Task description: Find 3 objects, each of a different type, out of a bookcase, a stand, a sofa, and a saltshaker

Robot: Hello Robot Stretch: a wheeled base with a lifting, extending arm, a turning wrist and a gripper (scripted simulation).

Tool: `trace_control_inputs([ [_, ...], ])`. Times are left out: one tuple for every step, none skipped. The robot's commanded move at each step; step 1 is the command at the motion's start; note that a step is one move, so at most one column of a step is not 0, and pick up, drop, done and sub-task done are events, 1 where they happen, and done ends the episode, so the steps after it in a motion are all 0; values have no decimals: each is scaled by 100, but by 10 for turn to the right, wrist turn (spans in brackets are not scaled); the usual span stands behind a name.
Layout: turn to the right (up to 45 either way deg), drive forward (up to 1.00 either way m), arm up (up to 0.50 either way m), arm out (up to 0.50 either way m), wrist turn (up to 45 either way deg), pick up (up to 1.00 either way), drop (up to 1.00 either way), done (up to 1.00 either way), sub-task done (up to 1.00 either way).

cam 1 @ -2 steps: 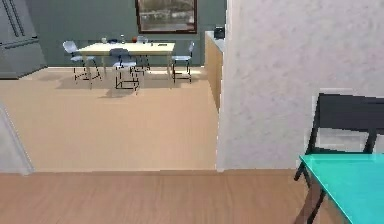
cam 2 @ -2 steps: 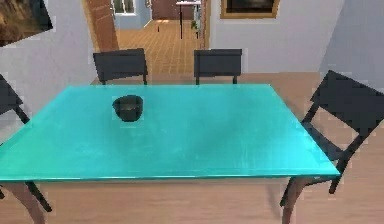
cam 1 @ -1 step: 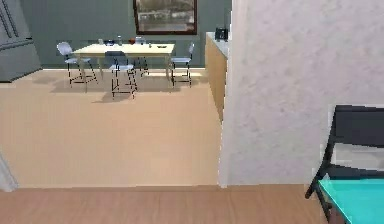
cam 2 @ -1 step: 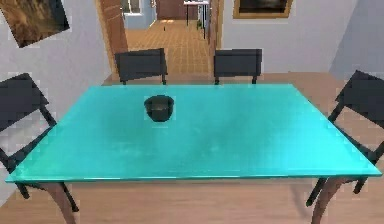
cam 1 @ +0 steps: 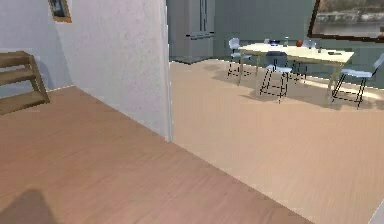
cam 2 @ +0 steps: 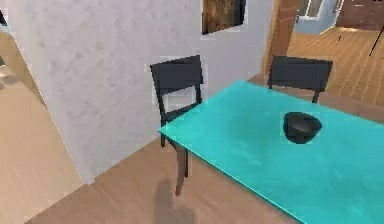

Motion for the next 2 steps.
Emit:
trace_control_inputs([
  [0,35,0,0,0,0,0,0,0],
  [-450,0,0,0,0,0,0,0,0],
])
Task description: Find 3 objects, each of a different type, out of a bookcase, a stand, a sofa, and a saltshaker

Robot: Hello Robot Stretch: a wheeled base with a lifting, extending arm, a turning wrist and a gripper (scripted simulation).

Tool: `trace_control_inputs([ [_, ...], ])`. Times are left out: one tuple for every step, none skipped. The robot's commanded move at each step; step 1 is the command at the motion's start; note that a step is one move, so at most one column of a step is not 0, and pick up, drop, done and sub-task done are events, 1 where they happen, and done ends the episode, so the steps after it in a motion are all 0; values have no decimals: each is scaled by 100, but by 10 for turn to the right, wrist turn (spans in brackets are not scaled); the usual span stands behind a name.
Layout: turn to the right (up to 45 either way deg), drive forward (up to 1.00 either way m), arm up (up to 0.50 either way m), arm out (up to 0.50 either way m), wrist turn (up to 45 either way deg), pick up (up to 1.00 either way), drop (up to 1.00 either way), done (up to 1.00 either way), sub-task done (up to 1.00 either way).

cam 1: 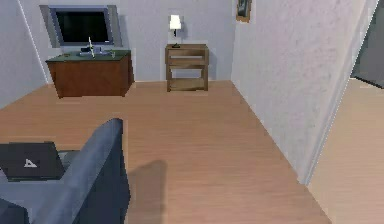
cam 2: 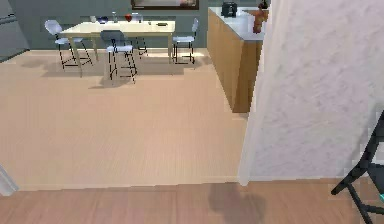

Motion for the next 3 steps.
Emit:
trace_control_inputs([
  [0,100,0,0,0,0,0,0,0],
  [-60,0,0,0,0,0,0,0,0],
  [0,45,0,0,0,0,0,0,0],
])
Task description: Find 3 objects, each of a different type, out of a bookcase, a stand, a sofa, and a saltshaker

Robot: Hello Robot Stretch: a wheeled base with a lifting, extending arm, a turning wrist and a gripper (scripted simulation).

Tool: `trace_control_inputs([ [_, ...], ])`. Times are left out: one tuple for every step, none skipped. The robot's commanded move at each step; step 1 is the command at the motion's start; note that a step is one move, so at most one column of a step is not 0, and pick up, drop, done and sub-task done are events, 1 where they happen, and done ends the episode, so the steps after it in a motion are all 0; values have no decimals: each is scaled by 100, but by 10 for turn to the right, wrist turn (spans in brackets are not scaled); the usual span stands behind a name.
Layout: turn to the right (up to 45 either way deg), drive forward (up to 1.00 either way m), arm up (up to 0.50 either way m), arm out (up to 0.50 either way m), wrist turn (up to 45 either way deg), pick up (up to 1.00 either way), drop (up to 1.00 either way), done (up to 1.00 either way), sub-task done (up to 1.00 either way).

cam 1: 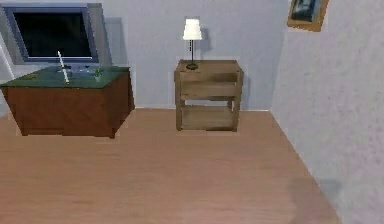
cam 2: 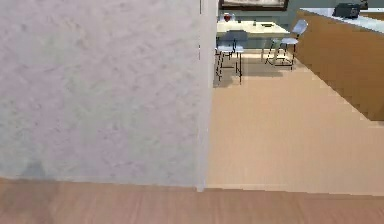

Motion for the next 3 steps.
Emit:
trace_control_inputs([
  [-150,0,0,0,0,0,0,0,0],
  [0,100,0,0,0,0,0,0,0],
  [-60,0,0,0,0,0,0,0,0],
])
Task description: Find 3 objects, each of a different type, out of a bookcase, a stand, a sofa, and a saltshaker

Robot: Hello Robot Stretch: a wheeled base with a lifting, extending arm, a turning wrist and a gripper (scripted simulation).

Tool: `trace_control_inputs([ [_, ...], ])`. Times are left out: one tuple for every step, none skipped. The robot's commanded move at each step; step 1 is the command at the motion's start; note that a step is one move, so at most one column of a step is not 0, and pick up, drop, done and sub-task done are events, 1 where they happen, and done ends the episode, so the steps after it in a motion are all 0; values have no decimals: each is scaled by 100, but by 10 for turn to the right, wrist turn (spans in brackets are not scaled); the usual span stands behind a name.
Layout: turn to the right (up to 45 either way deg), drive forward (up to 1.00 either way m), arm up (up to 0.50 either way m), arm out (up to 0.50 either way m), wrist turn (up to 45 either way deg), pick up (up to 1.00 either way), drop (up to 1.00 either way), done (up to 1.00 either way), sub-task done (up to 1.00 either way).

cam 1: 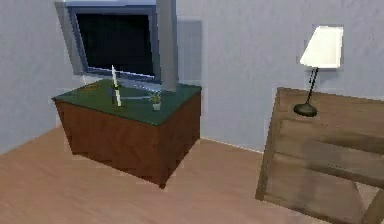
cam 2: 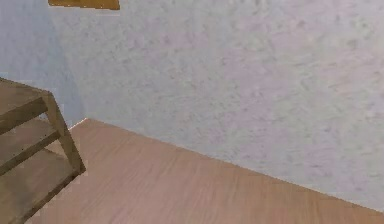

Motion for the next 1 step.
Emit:
trace_control_inputs([
  [0,60,0,0,0,0,0,0,0],
])
